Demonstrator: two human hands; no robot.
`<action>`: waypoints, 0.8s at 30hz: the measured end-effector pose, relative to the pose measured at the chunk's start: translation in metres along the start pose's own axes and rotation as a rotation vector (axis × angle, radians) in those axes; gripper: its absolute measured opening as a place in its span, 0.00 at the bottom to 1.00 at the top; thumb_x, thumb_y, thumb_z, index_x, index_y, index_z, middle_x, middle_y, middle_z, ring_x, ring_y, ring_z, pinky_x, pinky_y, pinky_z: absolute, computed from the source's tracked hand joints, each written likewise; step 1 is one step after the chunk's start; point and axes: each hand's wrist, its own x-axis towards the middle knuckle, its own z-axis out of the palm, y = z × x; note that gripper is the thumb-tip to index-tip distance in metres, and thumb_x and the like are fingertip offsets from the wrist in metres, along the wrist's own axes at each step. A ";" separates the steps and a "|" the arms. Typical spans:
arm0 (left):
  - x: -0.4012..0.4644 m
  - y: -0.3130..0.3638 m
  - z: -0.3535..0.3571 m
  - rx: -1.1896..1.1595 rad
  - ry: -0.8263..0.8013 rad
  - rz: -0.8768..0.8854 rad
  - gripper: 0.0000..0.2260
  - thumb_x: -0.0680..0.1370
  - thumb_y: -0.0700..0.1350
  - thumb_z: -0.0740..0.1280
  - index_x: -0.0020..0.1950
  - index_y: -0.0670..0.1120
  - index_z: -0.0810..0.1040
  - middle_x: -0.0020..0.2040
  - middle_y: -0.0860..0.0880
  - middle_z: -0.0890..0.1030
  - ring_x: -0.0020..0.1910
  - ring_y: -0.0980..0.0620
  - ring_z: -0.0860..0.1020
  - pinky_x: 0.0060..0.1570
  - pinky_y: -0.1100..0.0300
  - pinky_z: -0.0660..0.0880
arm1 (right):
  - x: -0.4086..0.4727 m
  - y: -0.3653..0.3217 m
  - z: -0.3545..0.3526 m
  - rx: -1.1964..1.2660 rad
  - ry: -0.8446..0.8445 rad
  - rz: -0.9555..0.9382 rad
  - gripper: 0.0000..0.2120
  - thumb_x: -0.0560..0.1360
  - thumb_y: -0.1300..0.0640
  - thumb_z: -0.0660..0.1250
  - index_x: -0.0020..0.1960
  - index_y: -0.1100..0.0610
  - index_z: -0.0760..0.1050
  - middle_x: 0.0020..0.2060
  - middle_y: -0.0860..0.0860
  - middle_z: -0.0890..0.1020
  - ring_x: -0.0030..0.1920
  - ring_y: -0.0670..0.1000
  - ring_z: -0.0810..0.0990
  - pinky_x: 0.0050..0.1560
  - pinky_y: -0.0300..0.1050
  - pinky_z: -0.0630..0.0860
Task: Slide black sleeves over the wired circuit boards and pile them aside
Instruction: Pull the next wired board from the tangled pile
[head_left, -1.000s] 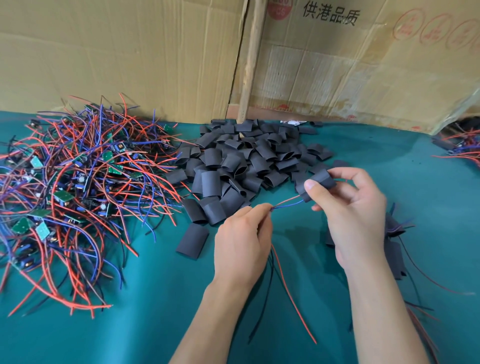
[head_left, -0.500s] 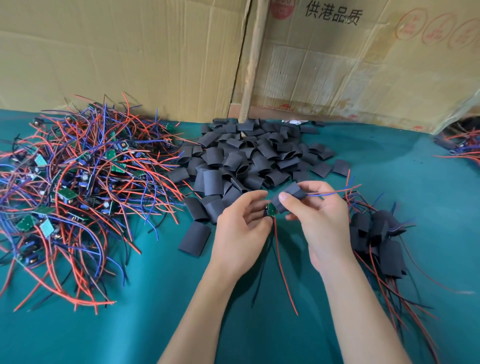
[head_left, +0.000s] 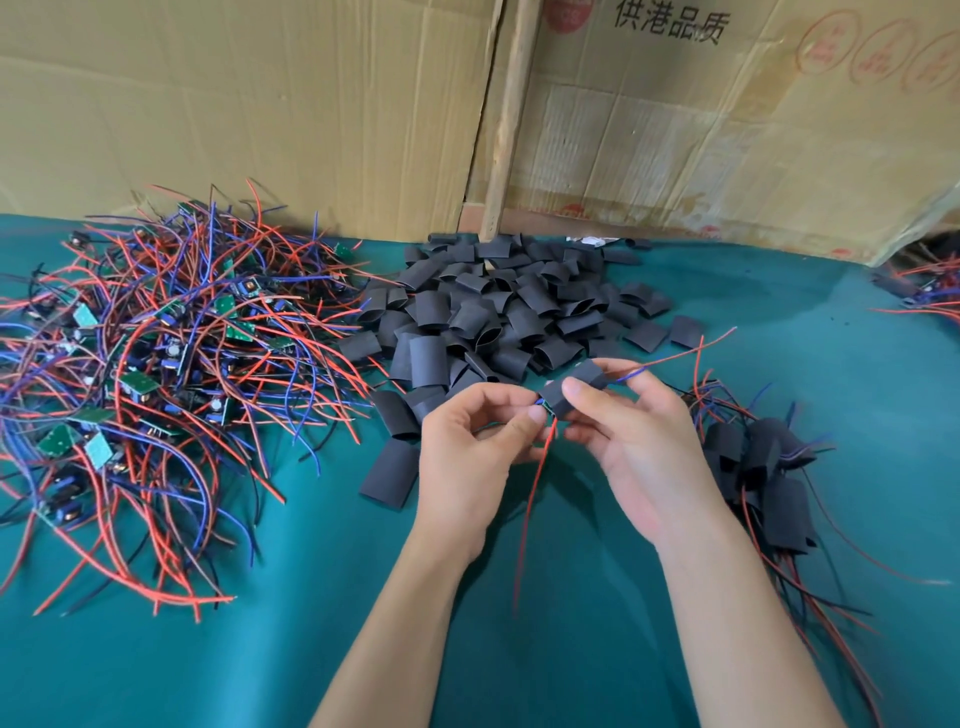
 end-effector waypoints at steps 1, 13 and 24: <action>0.000 0.000 0.001 0.011 0.015 -0.003 0.05 0.77 0.34 0.73 0.47 0.43 0.80 0.37 0.48 0.84 0.36 0.50 0.84 0.35 0.62 0.79 | -0.001 -0.001 0.002 0.010 -0.022 0.010 0.12 0.73 0.66 0.73 0.55 0.60 0.76 0.43 0.60 0.85 0.40 0.55 0.83 0.39 0.45 0.79; 0.002 0.007 0.000 0.100 -0.130 -0.064 0.04 0.78 0.36 0.71 0.48 0.43 0.79 0.39 0.46 0.84 0.38 0.50 0.83 0.39 0.62 0.77 | -0.005 -0.016 -0.004 -0.130 0.069 0.024 0.09 0.74 0.70 0.67 0.49 0.60 0.80 0.40 0.58 0.86 0.36 0.53 0.83 0.34 0.41 0.72; 0.004 0.000 0.005 0.285 -0.085 -0.101 0.09 0.78 0.33 0.64 0.45 0.46 0.78 0.39 0.48 0.84 0.38 0.53 0.84 0.42 0.61 0.78 | 0.004 -0.070 -0.152 -1.367 0.413 -0.019 0.38 0.49 0.12 0.63 0.46 0.38 0.74 0.49 0.52 0.85 0.53 0.63 0.83 0.53 0.61 0.79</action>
